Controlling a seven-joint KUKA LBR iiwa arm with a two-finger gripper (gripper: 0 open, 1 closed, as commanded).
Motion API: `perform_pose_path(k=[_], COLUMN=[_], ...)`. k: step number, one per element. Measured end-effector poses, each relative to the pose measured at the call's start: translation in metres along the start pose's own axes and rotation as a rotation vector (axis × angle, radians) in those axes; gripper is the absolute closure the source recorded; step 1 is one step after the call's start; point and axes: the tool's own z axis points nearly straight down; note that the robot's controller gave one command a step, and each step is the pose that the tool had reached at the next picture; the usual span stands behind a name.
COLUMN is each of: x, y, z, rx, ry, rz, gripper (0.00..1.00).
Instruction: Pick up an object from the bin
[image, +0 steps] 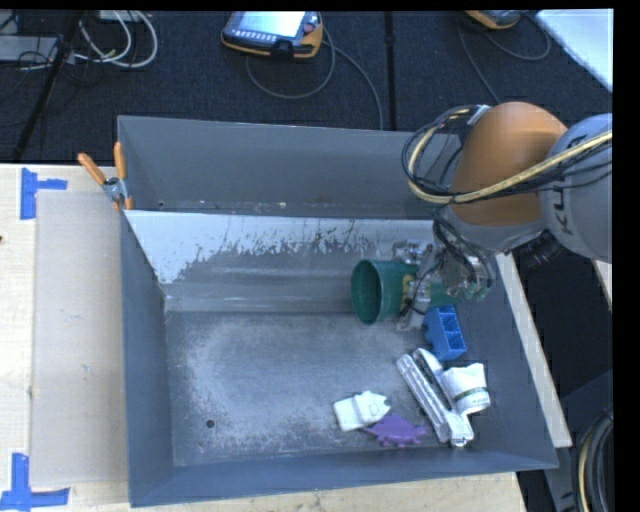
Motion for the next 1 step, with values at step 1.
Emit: perform_pose_path(k=[1], x=[0.0050], y=[0.0021], z=[-0.0405], rx=[-0.001], ry=[0.008], rz=[0.001], gripper=[1.00])
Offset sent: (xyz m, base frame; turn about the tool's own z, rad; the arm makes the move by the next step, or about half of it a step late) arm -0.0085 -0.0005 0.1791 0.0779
